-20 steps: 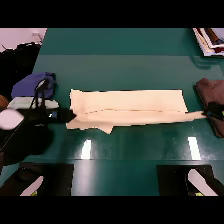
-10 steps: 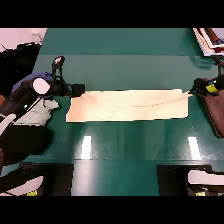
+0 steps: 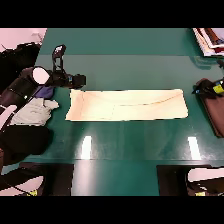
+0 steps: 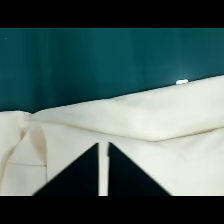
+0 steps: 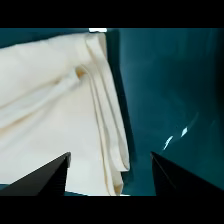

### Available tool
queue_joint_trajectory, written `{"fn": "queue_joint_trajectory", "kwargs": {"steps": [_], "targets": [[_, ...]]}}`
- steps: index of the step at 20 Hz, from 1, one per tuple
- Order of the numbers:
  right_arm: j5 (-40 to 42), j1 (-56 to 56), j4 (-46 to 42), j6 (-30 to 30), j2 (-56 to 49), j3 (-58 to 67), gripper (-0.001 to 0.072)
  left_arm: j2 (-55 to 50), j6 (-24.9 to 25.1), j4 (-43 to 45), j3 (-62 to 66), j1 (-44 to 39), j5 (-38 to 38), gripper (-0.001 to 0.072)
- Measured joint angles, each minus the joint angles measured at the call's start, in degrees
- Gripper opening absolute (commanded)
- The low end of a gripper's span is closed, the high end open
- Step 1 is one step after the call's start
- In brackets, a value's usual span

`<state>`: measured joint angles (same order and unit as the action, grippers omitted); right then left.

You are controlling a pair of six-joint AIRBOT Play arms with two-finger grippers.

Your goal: Fold the shirts.

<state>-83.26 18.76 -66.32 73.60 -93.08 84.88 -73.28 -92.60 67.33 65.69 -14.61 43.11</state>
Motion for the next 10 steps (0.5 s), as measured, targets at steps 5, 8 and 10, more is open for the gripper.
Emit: {"fn": "queue_joint_trajectory", "kwargs": {"steps": [5, 8, 10], "targets": [[0.3, 6.2, 9.2, -5.4, -3.4, -7.4, 0.0567, -1.0, 0.0, -4.7, 0.4, 0.0, 1.7, 0.0024], [-0.2, 5.6, 14.1, -7.8, -6.4, -9.3, 0.0560, -3.2, 0.1, -7.7, 0.5, -1.3, 2.1, 0.0024], [-0.8, 3.7, 16.0, -8.6, -8.1, -9.9, 0.0368, -5.4, 0.5, -8.9, 0.6, -3.6, 1.3, 0.0024]]}}
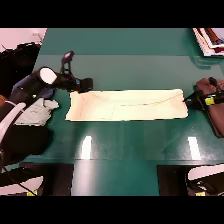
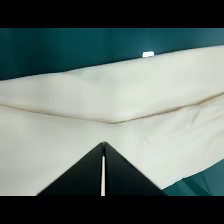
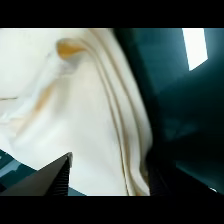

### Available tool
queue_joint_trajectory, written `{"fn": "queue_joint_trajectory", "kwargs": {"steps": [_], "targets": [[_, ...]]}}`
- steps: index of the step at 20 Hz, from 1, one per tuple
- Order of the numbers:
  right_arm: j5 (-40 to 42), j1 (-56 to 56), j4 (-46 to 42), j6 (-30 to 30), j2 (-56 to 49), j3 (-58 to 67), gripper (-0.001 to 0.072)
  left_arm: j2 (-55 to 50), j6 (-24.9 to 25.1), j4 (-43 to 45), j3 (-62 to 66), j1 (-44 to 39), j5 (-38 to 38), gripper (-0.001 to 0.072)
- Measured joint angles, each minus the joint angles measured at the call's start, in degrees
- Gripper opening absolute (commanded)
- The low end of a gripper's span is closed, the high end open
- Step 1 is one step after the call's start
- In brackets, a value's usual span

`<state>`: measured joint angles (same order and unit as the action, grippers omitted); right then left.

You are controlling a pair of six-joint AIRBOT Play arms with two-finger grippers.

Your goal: Fold the shirts.

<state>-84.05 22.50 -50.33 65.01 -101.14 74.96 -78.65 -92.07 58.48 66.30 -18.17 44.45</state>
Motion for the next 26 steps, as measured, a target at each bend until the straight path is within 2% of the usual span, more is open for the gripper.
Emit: {"fn": "queue_joint_trajectory", "kwargs": {"steps": [1, 2, 3, 6, 9, 14, 19, 26], "targets": [[0.1, -0.9, 0.2, -0.2, -0.6, -0.2, 0.0244, -1.3, 0.3, -0.3, 0.2, -1.3, -0.3, 0.0024], [0.2, -2.0, 0.3, -0.8, -1.1, -0.3, 0.0058, -3.0, 0.5, -0.8, 0.9, -2.7, -0.9, 0.0024], [0.4, -3.1, 0.2, -1.5, -1.5, -0.5, 0.0020, -4.7, 0.6, -1.1, 1.9, -4.0, -0.9, 0.0024], [0.5, -5.2, 0.0, -3.9, -0.1, -0.7, 0.0020, -10.7, 0.9, -1.6, 7.3, -7.6, 0.2, 0.0024], [-0.5, -6.6, 4.1, -4.4, 5.4, -0.6, 0.0019, -16.6, 1.4, -1.9, 14.3, -10.9, 1.0, 0.0024], [-0.6, -11.3, 11.3, -1.2, 15.5, 5.2, 0.0019, -25.0, 2.0, -2.1, 23.4, -14.5, 3.5, 0.0024], [-0.6, -20.2, 13.1, 3.3, 19.7, 13.9, 0.0019, -28.4, 3.4, -4.0, 25.7, -15.5, 4.3, 0.0025], [2.7, -33.3, 13.7, 5.2, 20.7, 17.6, 0.0019, -28.6, 4.7, -4.7, 27.2, -13.5, 5.2, 0.0023]]}}
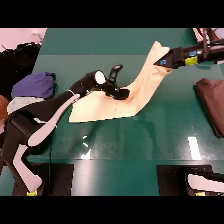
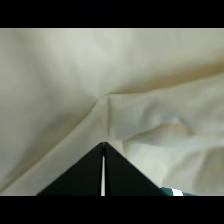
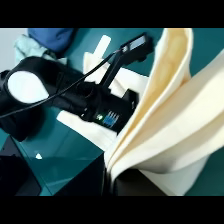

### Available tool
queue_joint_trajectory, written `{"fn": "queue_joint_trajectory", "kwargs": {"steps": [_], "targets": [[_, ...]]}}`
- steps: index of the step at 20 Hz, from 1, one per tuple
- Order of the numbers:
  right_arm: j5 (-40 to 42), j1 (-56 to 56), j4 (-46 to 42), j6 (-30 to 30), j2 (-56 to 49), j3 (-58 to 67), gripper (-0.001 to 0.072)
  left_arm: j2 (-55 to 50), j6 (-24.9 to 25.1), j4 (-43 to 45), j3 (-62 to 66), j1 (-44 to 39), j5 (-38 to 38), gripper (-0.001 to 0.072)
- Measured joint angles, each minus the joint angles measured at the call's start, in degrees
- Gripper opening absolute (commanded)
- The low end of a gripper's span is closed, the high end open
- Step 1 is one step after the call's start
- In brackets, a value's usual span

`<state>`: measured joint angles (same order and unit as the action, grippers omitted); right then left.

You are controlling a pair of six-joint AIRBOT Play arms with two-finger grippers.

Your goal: Fold the shirts.

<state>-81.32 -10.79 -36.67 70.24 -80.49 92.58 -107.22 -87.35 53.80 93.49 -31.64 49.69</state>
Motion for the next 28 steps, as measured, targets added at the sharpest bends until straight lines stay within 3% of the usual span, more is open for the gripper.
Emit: {"fn": "queue_joint_trajectory", "kwargs": {"steps": [8, 9, 10, 11, 12, 13, 18, 21, 25, 26, 27, 28], "targets": [[12.0, -20.9, 2.0, -1.4, -5.8, 1.9, 0.0030, 16.4, -0.5, 9.6, 0.8, 18.2, 5.4, 0.0025], [14.2, -24.4, 2.5, -2.7, -8.2, 3.3, 0.0260, 19.1, -0.6, 11.2, 0.8, 20.7, 6.6, 0.0025], [16.2, -27.5, 2.9, -4.0, -10.6, 5.0, 0.0569, 21.4, -0.6, 12.5, 0.8, 22.8, 7.7, 0.0025], [17.9, -30.7, 3.2, -5.3, -13.3, 7.0, 0.0607, 23.7, -0.7, 13.7, 0.8, 24.7, 8.8, 0.0025], [19.0, -33.3, 3.2, -6.3, -15.9, 8.9, 0.0516, 25.6, -0.7, 14.4, 0.8, 26.3, 9.7, 0.0025], [19.3, -35.5, 3.3, -7.0, -18.4, 11.0, 0.0380, 27.4, -0.7, 15.3, 0.8, 27.8, 10.5, 0.0025], [12.7, -37.7, 0.0, -7.5, -24.4, 16.3, 0.0323, 31.7, -0.7, 17.2, 0.8, 30.6, 14.1, 0.0025], [5.9, -32.6, -3.9, -4.7, -25.1, 16.3, 0.0304, 32.4, -0.7, 17.6, 0.7, 31.0, 16.0, 0.0025], [2.7, -21.9, -5.9, -1.7, -21.1, 7.6, 0.0303, 32.7, -0.6, 17.7, 0.7, 31.3, 17.2, 0.0025], [3.2, -19.1, -6.1, -1.2, -19.5, 4.1, 0.0308, 32.8, -0.4, 17.7, 0.7, 31.3, 17.3, 0.0025], [4.6, -16.3, -6.4, -0.3, -17.8, -0.1, 0.0381, 32.8, -0.4, 17.7, 0.7, 31.3, 17.5, 0.0025], [6.3, -13.9, -6.5, 0.3, -16.2, -4.0, 0.0632, 32.8, -0.3, 17.7, 0.7, 31.3, 17.6, 0.0025]]}}
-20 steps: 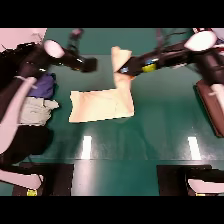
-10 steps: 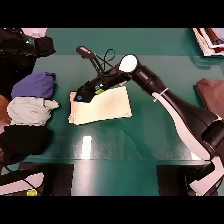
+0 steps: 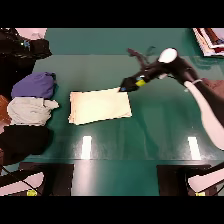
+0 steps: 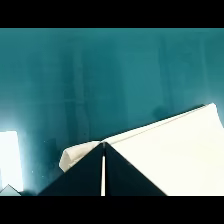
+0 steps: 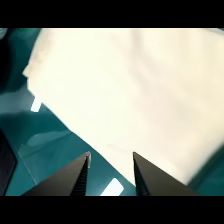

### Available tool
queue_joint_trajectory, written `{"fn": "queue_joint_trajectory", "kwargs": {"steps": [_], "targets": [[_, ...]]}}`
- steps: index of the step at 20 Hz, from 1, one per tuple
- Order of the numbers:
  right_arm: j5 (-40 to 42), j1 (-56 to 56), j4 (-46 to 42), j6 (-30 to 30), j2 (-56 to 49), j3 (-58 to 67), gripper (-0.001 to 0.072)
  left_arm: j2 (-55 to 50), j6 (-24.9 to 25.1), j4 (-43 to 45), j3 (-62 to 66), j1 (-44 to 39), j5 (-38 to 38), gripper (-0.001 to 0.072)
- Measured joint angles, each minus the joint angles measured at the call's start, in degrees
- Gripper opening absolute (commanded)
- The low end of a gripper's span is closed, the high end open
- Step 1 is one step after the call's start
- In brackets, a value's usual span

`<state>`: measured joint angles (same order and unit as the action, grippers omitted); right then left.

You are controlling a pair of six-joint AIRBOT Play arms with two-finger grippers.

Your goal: Fold the shirts.

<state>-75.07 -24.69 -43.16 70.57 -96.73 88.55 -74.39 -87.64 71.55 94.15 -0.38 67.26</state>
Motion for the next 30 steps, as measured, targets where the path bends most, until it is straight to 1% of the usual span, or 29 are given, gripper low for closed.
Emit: {"fn": "queue_joint_trajectory", "kwargs": {"steps": [1, 3, 4, 6, 9, 11, 12, 13, 14, 15, 16, 17, 20, 23, 26, 30], "targets": [[1.9, 2.3, 0.1, 0.5, 1.5, -4.1, 0.0719, 0.0, 0.1, 0.0, 0.0, 0.0, 0.0, 0.0025], [5.6, 5.6, 0.8, 1.1, 2.9, -10.8, 0.0711, 0.0, 0.1, 0.0, 0.0, 0.0, -0.3, 0.0025], [7.3, 6.7, 2.3, 1.3, 2.9, -13.5, 0.0688, 0.0, 0.2, 0.0, 0.0, 0.0, -0.4, 0.0025], [9.0, 7.5, 5.7, 1.2, 1.7, -16.8, 0.0687, 0.0, 0.2, 0.0, 0.0, 0.0, -0.6, 0.0025], [10.8, 5.9, 10.1, 0.5, -1.7, -17.8, 0.0687, 0.0, 0.2, -0.2, 0.0, 0.0, -0.7, 0.0025], [11.1, 3.5, 12.2, 0.2, -4.3, -16.1, 0.0682, 0.0, 0.3, -0.5, 0.0, 0.0, -0.7, 0.0025], [11.1, 2.1, 13.0, 0.1, -5.8, -14.8, 0.0584, 0.0, 0.3, -0.7, 0.0, 0.0, -0.7, 0.0025], [11.2, 0.7, 13.0, 0.0, -7.0, -13.5, 0.0446, 0.0, 0.3, -1.0, 0.0, 0.0, -0.7, 0.0025], [11.4, -0.9, 12.7, 0.0, -8.2, -12.2, 0.0362, 0.0, 0.3, -1.2, 0.0, 0.0, -0.7, 0.0025], [11.7, -2.2, 12.6, 0.0, -9.1, -10.9, 0.0296, 0.0, 0.3, -1.5, 0.0, 0.0, -0.7, 0.0025], [12.0, -3.5, 12.5, -0.1, -9.8, -9.6, 0.0120, 0.0, 0.3, -1.9, 0.0, 0.0, -0.7, 0.0025], [12.0, -4.6, 12.6, -0.1, -10.2, -8.4, 0.0020, 0.0, 0.3, -2.1, 0.0, -0.2, -0.7, 0.0024], [11.8, -6.0, 11.1, -0.2, -10.9, -4.7, 0.0020, -0.1, 0.2, -2.8, -0.2, -2.3, -0.8, 0.0024], [10.4, -3.6, 8.3, -0.1, -10.2, -0.9, 0.0020, -0.3, 0.2, -3.0, -0.3, -6.4, -0.7, 0.0025], [9.5, 3.5, 4.3, 0.7, -6.5, 2.0, 0.0020, -0.4, 0.2, -3.0, -0.4, -11.3, -1.5, 0.0024], [9.3, 18.6, 0.2, 1.2, 0.2, 3.8, 0.0020, -0.5, 0.2, -3.0, -0.4, -16.4, -4.1, 0.0025]]}}
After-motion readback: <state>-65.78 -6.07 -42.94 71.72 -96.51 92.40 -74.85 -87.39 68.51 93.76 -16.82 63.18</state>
